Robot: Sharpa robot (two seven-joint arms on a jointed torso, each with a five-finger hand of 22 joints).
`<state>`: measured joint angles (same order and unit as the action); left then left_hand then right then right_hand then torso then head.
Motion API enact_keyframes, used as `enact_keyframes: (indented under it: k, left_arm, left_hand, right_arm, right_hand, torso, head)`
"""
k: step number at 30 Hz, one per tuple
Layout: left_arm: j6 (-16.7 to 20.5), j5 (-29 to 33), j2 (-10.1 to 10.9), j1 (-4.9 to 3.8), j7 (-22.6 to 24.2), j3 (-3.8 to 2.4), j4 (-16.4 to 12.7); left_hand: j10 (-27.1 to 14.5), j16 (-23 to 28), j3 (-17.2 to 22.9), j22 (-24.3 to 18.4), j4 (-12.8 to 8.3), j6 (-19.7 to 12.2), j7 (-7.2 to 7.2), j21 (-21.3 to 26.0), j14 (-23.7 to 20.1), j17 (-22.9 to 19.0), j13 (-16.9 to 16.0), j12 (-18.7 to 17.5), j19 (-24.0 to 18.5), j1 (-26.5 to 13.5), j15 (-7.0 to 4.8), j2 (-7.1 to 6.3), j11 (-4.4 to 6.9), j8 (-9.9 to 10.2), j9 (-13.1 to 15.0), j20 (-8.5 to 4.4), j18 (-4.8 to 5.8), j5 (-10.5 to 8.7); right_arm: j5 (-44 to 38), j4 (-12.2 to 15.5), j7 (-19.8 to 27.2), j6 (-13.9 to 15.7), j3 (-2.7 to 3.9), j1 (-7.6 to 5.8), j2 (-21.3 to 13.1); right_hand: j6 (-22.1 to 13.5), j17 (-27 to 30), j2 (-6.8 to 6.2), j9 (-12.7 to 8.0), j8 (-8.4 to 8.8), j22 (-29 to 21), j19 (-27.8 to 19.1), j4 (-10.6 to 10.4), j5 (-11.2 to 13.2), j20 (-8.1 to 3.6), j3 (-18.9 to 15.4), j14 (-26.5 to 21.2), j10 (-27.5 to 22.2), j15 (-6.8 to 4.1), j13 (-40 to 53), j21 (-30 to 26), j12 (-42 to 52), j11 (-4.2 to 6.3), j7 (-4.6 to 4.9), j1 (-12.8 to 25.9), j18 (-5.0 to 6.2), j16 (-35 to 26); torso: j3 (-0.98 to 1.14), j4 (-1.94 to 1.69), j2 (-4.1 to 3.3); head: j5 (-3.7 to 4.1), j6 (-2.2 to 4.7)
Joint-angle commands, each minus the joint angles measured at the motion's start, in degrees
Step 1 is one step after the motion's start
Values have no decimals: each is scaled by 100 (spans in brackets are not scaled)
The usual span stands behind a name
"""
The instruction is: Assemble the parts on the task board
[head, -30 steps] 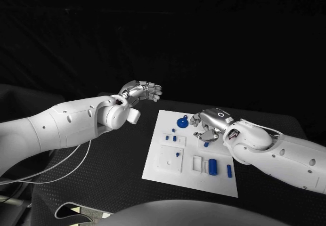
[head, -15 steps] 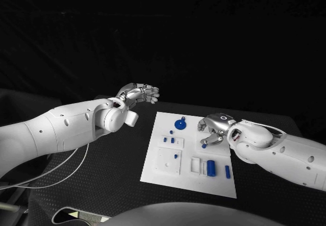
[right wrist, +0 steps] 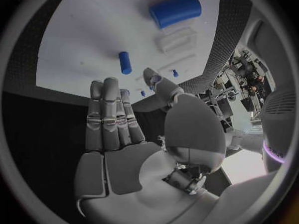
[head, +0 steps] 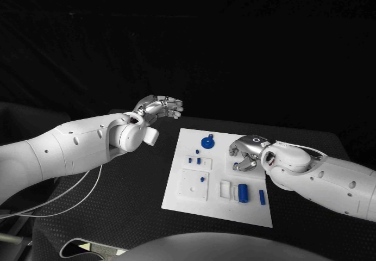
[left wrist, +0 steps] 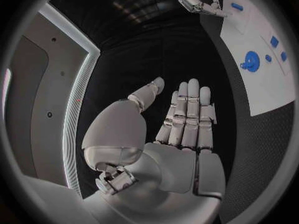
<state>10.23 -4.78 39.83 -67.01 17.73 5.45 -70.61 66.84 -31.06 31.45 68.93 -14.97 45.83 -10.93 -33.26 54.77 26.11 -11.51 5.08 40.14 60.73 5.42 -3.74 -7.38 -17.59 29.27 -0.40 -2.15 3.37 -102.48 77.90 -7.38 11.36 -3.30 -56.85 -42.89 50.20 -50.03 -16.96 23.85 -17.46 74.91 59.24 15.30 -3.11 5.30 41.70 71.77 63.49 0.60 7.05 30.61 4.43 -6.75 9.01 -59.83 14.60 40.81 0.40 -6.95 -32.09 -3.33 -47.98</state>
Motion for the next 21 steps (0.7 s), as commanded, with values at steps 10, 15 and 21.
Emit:
enact_keyframes:
  k: [10, 15, 21]
  left_arm:
    - [-85, 31, -2, -7, 36, -5, -9]
    - [-85, 31, -4, -7, 36, -5, -7]
    - [-85, 31, -7, -7, 35, -5, -8]
  left_hand:
    - [-34, 40, -5, 7, 46, -47, 12, 41, -3, 12, 7, -25, 9, -43, 24, -7, -7, -27, -8, 33, -86, 7]
    - [-35, 43, -5, 8, 49, -47, 11, 42, -2, 16, 8, -25, 10, -44, 24, -5, -7, -27, -9, 34, -86, 7]
    - [-35, 48, -6, 10, 53, -49, 11, 44, -2, 22, 8, -25, 10, -47, 25, -4, -8, -28, -9, 34, -86, 6]
  right_arm:
    - [-194, -140, -49, -192, -48, 53, 58]
    - [-208, -174, -39, -200, -53, 62, 81]
    - [-217, -213, -19, -223, -60, 94, 113]
  right_hand:
    - [137, 0, 83, 45, -114, 118, 20, -128, 33, -32, 307, 41, 206, -63, -7, 53, 79, 33, -16, -223, 40, 33]
    - [224, 0, 229, 68, -174, 121, 40, -207, 34, -38, 445, 72, 323, -83, 0, 74, 120, 55, -17, -289, 40, 45]
    - [319, -2, 387, 91, -235, 124, 51, -235, 34, -45, 527, 95, 441, -117, 6, 98, 157, 90, -39, -308, 40, 53]
  torso:
    - [-4, 0, 2]
    - [-3, -1, 1]
    - [-4, -1, 2]
  head:
    - [-6, -30]
    - [-12, -43]
    - [-17, -55]
